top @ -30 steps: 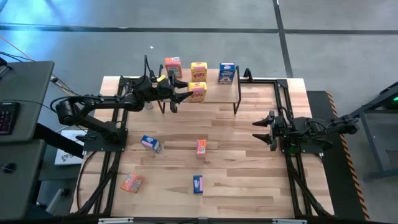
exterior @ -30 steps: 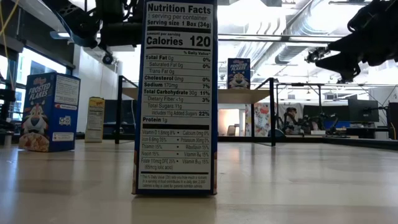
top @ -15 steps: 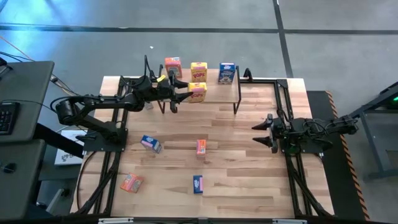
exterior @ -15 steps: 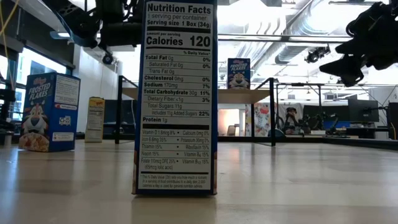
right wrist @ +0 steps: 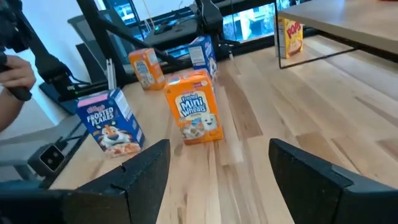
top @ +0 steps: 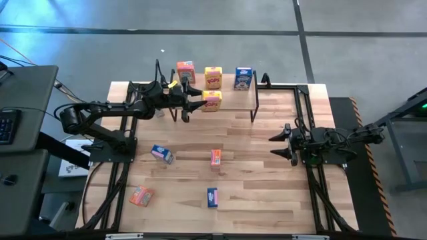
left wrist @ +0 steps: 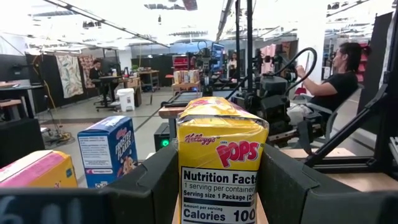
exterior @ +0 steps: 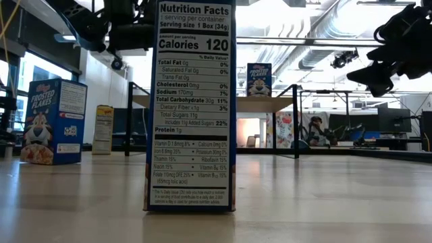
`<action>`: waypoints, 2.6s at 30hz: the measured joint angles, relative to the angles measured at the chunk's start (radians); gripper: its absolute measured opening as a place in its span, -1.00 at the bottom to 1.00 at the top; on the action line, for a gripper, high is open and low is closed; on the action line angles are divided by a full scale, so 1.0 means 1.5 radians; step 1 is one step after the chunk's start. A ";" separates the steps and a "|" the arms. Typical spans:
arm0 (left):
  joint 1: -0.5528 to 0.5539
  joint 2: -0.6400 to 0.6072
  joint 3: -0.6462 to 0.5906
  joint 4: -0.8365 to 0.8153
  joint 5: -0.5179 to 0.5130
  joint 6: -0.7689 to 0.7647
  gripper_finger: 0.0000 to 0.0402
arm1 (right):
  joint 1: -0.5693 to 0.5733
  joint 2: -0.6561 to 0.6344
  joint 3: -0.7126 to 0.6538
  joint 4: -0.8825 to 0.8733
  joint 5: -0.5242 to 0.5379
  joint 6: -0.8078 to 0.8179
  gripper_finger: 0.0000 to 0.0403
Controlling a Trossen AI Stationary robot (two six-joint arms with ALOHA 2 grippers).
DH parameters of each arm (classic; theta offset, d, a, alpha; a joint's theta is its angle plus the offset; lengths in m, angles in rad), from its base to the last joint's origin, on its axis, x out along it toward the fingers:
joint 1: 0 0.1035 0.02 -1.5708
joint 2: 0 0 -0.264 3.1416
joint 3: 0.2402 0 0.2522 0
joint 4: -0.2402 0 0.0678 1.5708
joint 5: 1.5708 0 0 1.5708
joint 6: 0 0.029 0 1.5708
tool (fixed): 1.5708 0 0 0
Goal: Stack cereal on shelf
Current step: Put the right yellow cereal box on the shelf aligned with the other yellow cereal box
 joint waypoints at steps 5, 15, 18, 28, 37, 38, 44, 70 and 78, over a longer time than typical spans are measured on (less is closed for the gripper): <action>0.017 0.002 0.000 0.001 0.000 0.001 -0.14 | 0.000 0.000 0.000 0.000 -0.001 0.042 0.32; 0.048 0.038 0.001 0.014 0.000 0.001 -0.14 | 0.000 0.000 0.000 -0.001 -0.001 0.050 0.32; 0.051 0.051 0.001 0.036 0.000 -0.002 -0.14 | 0.000 0.000 0.000 -0.001 -0.001 0.050 0.32; 0.052 0.106 0.028 0.076 0.000 -0.005 -0.14 | 0.000 0.000 0.000 -0.002 -0.001 0.050 0.32; 0.069 0.126 0.060 0.063 0.002 -0.005 -0.14 | 0.000 0.000 0.000 -0.002 -0.001 0.050 0.32; 0.075 0.126 0.061 0.063 0.001 -0.005 -0.14 | 0.000 0.000 0.000 -0.002 -0.001 0.050 0.32; 0.107 0.126 0.061 0.063 0.038 -0.036 -0.14 | 0.000 0.000 0.000 -0.002 -0.001 0.050 0.32; 0.106 0.129 0.107 -0.033 0.036 -0.001 -0.14 | 0.000 0.000 0.000 -0.002 -0.001 0.050 0.32; 0.106 0.129 0.108 -0.049 0.037 0.001 -0.14 | 0.000 0.000 0.000 -0.002 -0.001 0.050 0.32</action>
